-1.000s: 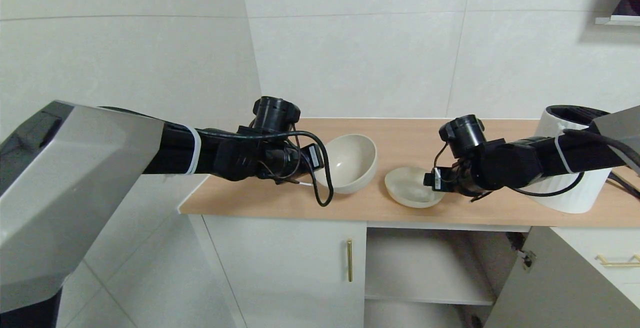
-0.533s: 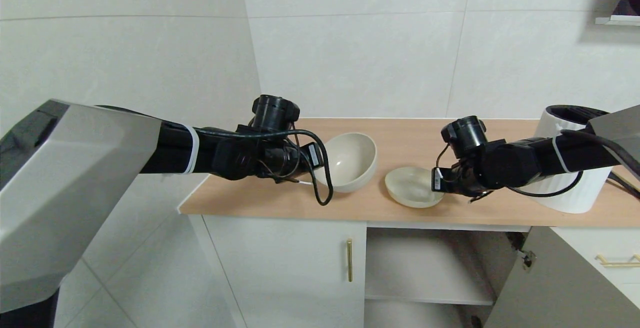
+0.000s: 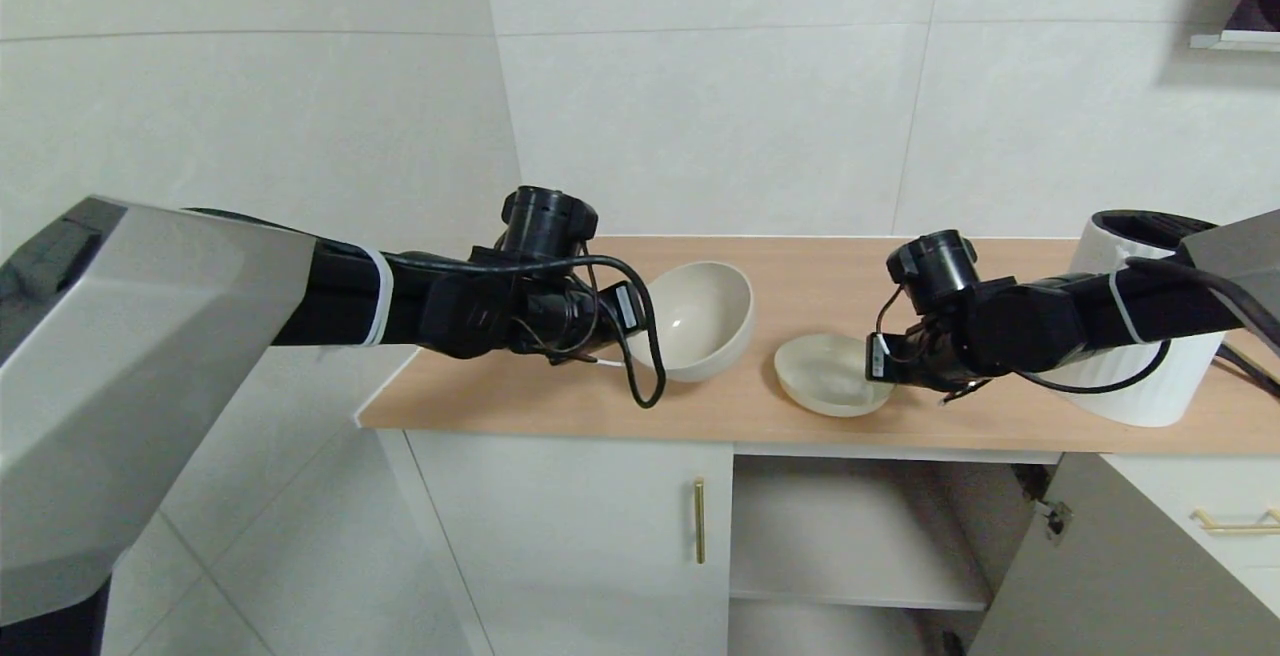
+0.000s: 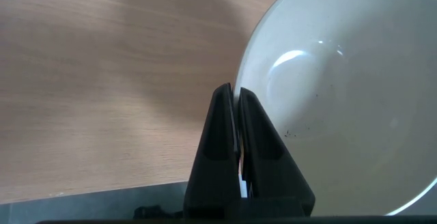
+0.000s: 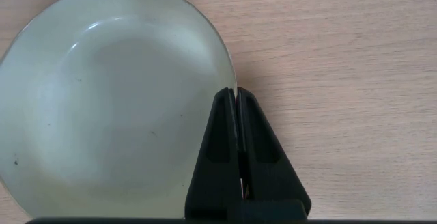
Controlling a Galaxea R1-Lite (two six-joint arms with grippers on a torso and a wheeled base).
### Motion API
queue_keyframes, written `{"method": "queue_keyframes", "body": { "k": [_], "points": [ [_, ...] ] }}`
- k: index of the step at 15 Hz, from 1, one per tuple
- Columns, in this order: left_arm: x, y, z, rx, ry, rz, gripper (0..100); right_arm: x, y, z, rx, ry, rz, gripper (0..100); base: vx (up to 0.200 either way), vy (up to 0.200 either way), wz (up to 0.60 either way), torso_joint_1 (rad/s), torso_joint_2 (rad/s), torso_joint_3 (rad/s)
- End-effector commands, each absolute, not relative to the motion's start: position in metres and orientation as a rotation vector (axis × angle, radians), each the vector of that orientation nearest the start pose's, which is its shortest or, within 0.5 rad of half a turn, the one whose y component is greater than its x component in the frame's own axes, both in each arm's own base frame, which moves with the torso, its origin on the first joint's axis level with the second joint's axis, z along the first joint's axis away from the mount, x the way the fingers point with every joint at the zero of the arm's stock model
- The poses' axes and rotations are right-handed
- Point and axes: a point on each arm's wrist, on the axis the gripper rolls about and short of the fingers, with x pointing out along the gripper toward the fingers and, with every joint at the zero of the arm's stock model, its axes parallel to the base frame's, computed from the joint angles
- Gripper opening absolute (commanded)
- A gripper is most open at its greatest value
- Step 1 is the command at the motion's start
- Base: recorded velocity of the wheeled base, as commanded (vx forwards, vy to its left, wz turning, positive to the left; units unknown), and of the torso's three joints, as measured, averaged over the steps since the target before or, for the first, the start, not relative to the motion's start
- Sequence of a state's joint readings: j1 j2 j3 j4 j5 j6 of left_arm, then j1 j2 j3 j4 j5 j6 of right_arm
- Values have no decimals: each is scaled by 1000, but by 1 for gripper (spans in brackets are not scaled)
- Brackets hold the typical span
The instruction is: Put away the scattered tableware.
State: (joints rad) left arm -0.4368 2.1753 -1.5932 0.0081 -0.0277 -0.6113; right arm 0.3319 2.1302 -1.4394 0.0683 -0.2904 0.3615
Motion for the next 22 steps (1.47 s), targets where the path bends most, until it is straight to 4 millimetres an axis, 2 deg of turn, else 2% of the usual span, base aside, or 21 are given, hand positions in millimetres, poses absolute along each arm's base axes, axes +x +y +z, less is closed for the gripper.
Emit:
{"method": "queue_keyframes", "body": {
  "k": [1, 5, 7, 8, 9, 11, 14, 17, 20, 22],
  "points": [
    [396, -185, 168, -476, 681, -260, 0, 390, 128, 142, 134, 703, -76, 0, 0, 0, 0, 0, 0, 0],
    [344, -162, 190, -460, 706, -282, 0, 344, 117, 200, 262, 747, 38, 0, 0, 0, 0, 0, 0, 0],
    [320, -152, 195, -467, 734, -317, 0, 323, 110, 215, 272, 738, 45, 0, 0, 0, 0, 0, 0, 0],
    [320, -152, 195, -467, 734, -317, 0, 323, 110, 215, 272, 738, 45, 0, 0, 0, 0, 0, 0, 0],
    [296, -142, 196, -475, 769, -354, 0, 304, 103, 218, 270, 745, 43, 0, 0, 0, 0, 0, 0, 0],
    [277, -133, 194, -476, 786, -369, 0, 285, 97, 219, 271, 754, 47, 0, 0, 0, 0, 0, 0, 0],
    [254, -122, 182, -467, 781, -379, 0, 257, 92, 207, 251, 796, 63, 0, 0, 0, 0, 0, 0, 0],
    [251, -122, 173, -463, 797, -375, 0, 243, 89, 195, 235, 842, 59, 0, 0, 0, 0, 0, 0, 0],
    [251, -122, 172, -463, 803, -377, 0, 234, 86, 192, 231, 851, 57, 0, 0, 0, 0, 0, 0, 0],
    [251, -124, 170, -460, 809, -376, 0, 233, 86, 192, 228, 852, 57, 0, -200, 0, 0, -2, 0, -2]
  ]
}}
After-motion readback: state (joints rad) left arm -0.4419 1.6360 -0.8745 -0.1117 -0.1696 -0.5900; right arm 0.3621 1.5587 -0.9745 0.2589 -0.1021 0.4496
